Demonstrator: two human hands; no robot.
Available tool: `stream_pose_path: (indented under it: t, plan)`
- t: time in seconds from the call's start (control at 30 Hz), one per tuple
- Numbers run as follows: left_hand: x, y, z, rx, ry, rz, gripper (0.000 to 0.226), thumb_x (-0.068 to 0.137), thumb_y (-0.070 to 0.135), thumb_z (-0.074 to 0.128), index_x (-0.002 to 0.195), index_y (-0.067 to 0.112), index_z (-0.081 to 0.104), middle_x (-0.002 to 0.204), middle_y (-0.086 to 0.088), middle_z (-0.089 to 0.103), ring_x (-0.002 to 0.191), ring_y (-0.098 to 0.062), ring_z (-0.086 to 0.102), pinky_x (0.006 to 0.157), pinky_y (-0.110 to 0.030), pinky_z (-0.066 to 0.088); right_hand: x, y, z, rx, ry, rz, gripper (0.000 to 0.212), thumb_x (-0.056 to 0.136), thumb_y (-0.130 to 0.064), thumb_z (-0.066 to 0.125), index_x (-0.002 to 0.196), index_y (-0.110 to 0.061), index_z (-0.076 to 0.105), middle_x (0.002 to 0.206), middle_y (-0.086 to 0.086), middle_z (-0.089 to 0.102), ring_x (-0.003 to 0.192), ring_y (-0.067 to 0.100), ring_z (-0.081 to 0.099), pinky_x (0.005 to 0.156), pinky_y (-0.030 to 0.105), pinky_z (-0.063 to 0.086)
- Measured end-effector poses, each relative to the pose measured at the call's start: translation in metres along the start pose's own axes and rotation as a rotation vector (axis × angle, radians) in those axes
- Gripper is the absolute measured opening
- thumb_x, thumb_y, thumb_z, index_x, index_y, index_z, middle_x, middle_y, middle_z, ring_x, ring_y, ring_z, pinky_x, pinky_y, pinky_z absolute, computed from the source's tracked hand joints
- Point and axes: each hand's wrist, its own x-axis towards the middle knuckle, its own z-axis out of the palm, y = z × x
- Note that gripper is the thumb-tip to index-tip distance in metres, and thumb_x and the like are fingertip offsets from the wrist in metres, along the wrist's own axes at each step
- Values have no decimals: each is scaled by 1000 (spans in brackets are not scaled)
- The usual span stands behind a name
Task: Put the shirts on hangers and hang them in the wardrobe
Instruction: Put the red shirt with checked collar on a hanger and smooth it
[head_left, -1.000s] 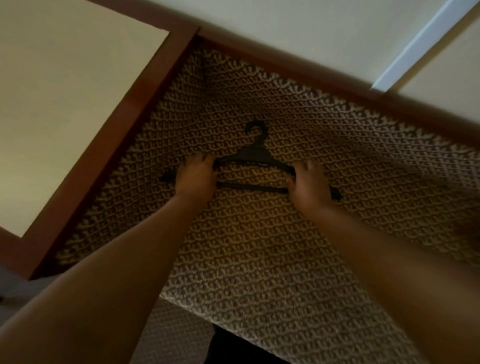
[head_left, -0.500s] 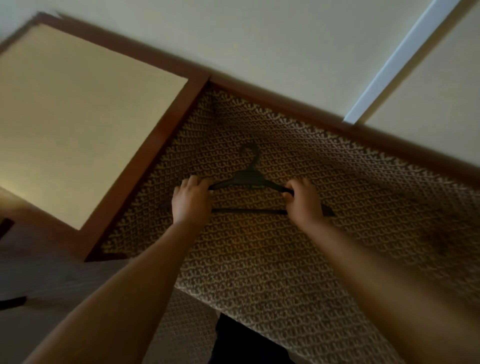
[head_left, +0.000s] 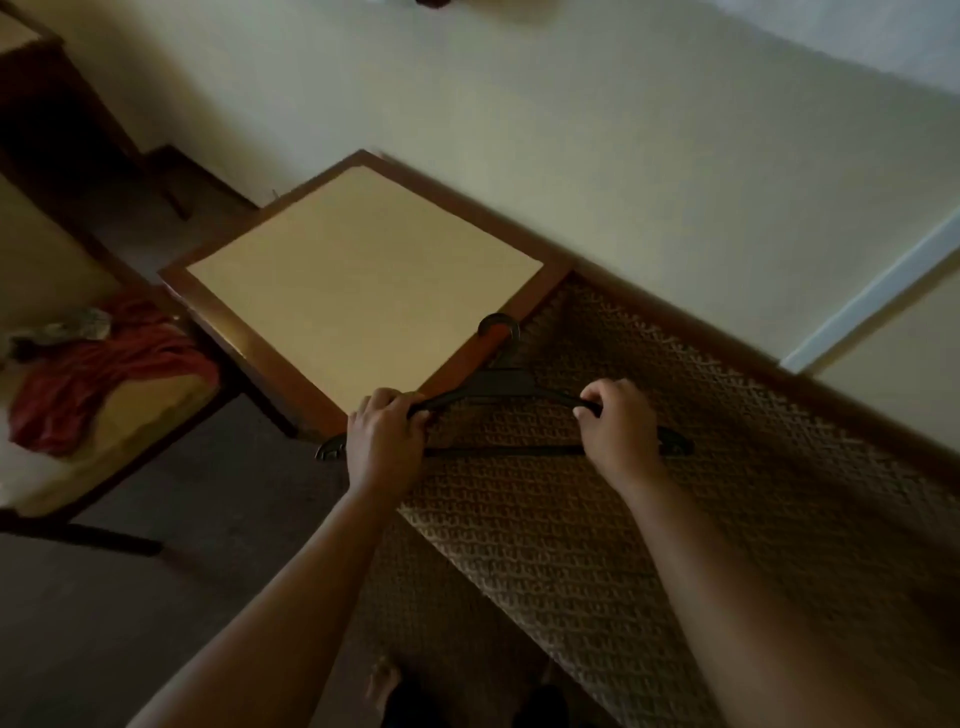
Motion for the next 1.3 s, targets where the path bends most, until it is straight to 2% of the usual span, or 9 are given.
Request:
stream_pose_path:
  t: [0.17,0.43,0.63,0.83,1.03,1.3]
  plan:
    - [7,-61,-50,-37,88,-16,22,88,14,65,109,12,71,101,-7,62,98,-28,53,84,-38,38,-13,-76,28,-21,-1,-57,11,92,-21,62,102,-18,61,108,1,55,102,22,53,94,42,46]
    - [41,-172,-122,-45,117,18,22,89,18,65,110,14,71,102,-4,63,99,-24,54,86,-36,38,-29,-196,84,-44,36,-91,11,90,-20,64,99,-14,63,102,1,56,100,23,54,89,39,44]
    - [89,-228,-146,-22,88,64,23,89,20,64,111,16,70,104,-2,63,99,-22,55,88,-38,42,-17,-250,124,-47,70,-92,7,91,-19,63,95,-14,61,97,0,56,95,20,53,85,35,44]
    - [160,-265,-143,-30,26,79,21,90,20,63,110,18,70,102,0,61,100,-21,53,88,-37,39,30,-285,165,-36,86,-37,9,91,-18,63,99,-13,63,100,2,57,94,21,56,87,39,49]
    - [248,-293,-133,-24,-57,67,21,90,19,62,110,18,70,105,0,60,104,-21,50,88,-34,34,94,-314,203,-33,110,21,9,92,-20,62,99,-15,63,98,0,57,92,18,55,83,32,46]
    - [360,-286,-121,-34,-205,136,22,93,23,59,113,20,68,108,4,58,103,-16,49,92,-36,42,164,-340,210,-39,138,176,13,93,-22,61,104,-16,64,104,0,59,96,17,54,85,31,43]
